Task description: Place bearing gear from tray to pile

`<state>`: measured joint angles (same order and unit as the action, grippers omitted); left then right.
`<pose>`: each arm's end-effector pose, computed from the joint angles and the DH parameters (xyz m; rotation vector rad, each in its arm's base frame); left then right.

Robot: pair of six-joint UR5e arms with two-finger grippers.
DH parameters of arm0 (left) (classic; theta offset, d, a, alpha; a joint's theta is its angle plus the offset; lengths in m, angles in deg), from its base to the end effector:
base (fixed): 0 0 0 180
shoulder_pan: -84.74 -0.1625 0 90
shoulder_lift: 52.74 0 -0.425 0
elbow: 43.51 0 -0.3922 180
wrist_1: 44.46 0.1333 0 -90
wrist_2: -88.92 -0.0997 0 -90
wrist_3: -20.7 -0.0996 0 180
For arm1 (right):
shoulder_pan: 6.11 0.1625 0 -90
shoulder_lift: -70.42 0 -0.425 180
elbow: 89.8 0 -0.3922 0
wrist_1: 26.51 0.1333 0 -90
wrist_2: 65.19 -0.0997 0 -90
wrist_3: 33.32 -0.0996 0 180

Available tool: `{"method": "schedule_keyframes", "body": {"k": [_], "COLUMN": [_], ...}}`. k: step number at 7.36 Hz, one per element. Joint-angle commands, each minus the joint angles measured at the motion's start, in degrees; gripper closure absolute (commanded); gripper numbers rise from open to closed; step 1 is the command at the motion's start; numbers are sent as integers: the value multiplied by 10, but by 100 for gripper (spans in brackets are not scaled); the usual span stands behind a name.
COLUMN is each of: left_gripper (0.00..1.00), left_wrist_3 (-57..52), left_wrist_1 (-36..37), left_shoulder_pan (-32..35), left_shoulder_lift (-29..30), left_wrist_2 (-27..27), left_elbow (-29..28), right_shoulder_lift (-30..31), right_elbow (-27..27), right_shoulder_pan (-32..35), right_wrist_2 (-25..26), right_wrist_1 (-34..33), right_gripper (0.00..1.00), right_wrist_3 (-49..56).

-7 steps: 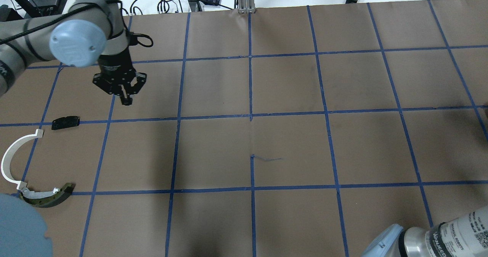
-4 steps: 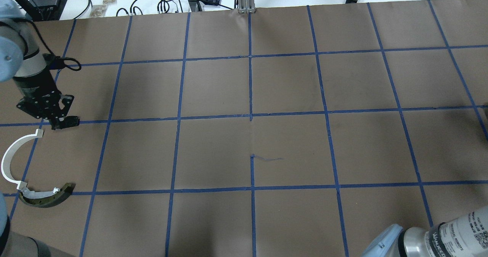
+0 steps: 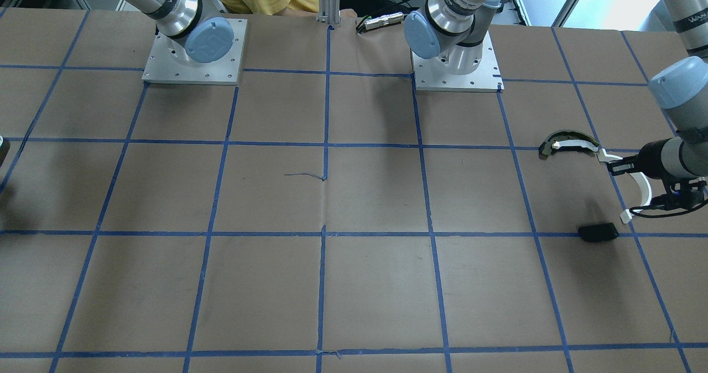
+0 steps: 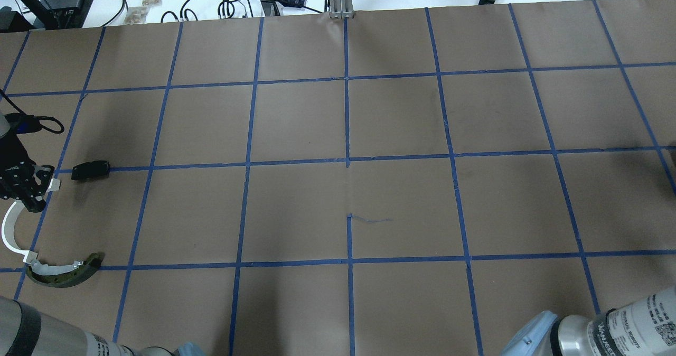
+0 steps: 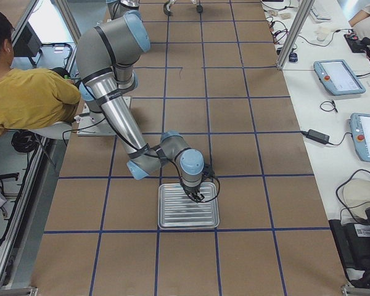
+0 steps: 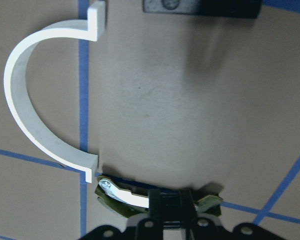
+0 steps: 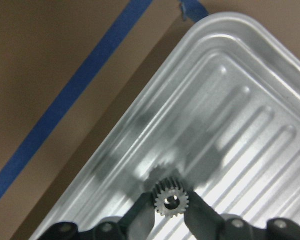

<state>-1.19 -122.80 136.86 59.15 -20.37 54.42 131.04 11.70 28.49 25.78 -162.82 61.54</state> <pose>0.2672 -0.5069 0.2414 -0.3294 2.9189 0.6555 -0.4304 -0.4568 0.1864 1.0270 -2.8672 0.0121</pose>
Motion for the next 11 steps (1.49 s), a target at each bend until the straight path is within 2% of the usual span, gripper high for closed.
{"method": "schedule_keyframes", "body": {"k": [1,2,3,4,6,8,9,10,11], "left_gripper": [100,100,97,60,0,0,0,0,0], "left_wrist_3": [-3,3,3,2,2,4,4,4,4], "left_wrist_1": [35,41,41,40,42,42,41,41,42], "left_shoulder_pan": [-2,1,1,1,4,23,38,52,70], "left_shoulder_lift": [26,35,42,46,46,45,42,37,30], "left_wrist_2": [-5,-1,0,0,0,0,0,1,28], "left_elbow": [1,1,2,2,2,1,1,-7,-20], "right_shoulder_lift": [58,95,117,119,121,113,108,94,64], "right_elbow": [2,7,12,19,35,34,27,29,33], "right_shoulder_pan": [45,103,181,261,438,644,723,779,813], "right_wrist_2": [0,-5,0,1,1,-6,-6,-7,-10], "right_wrist_1": [36,79,93,94,93,82,78,77,62], "right_gripper": [87,87,89,88,88,88,88,88,88], "right_wrist_3": [-74,-163,-265,-396,-685,-1031,-1120,-1157,-1212]}}
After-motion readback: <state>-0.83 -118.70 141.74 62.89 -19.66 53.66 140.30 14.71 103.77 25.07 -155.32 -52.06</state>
